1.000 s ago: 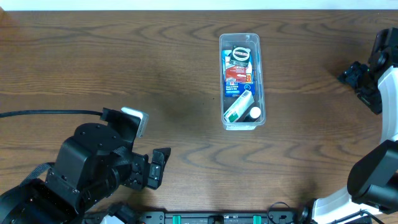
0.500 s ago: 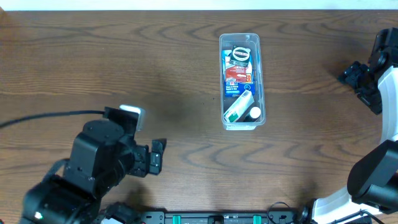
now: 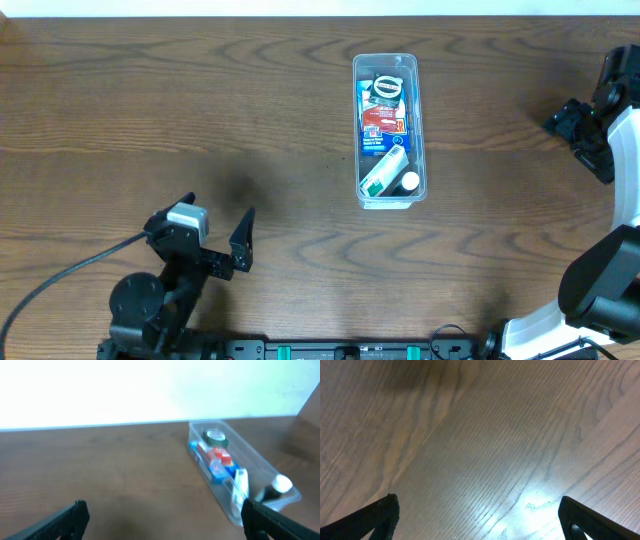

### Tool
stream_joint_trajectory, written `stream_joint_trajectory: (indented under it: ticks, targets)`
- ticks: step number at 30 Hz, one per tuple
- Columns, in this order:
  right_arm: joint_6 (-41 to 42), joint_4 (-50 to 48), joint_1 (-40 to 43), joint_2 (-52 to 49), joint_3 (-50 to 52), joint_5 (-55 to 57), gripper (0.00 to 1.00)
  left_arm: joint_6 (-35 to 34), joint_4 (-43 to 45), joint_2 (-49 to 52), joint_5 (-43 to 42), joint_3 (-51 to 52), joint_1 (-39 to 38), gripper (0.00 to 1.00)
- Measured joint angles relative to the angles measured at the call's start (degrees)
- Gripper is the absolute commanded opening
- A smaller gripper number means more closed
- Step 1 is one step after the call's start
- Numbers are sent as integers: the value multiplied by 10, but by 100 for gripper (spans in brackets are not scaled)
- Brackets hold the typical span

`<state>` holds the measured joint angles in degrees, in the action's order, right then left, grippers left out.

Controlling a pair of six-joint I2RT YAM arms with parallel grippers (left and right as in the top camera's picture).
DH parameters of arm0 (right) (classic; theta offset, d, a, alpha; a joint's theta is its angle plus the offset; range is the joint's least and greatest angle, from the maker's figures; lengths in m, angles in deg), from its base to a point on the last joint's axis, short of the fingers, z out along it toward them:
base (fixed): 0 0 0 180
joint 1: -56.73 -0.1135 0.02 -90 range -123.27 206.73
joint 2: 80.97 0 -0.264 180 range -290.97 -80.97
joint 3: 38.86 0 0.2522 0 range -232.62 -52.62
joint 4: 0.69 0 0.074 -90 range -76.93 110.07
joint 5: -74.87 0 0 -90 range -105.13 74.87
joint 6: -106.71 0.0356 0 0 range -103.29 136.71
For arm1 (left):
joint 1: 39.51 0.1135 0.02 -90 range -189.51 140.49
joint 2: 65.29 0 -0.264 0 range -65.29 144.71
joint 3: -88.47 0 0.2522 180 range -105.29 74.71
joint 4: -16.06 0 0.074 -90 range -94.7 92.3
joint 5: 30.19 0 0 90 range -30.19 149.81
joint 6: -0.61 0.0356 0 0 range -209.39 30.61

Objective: Pack container

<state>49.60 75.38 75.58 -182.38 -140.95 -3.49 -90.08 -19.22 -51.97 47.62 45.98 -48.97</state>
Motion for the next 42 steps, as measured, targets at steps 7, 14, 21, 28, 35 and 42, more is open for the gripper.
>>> stream_joint_trajectory:
  ticks: [7, 14, 21, 28, 35, 42]
  targets:
    - [0, 0, 0, 0, 0, 0, 99, 23, 56, -54, -21, 83, 44, 98]
    - [0, 0, 0, 0, 0, 0, 99, 27, 96, -102, -25, 121, 83, 98]
    - [0, 0, 0, 0, 0, 0, 99, 29, 117, -126, -26, 153, 108, 98]
    - [0, 0, 0, 0, 0, 0, 99, 51, 175, -127, -27, 184, 110, 98]
    - [0, 0, 0, 0, 0, 0, 99, 57, 269, -127, -27, 260, 110, 98]
    - [0, 0, 0, 0, 0, 0, 99, 57, 254, -127, -24, 284, 110, 98]
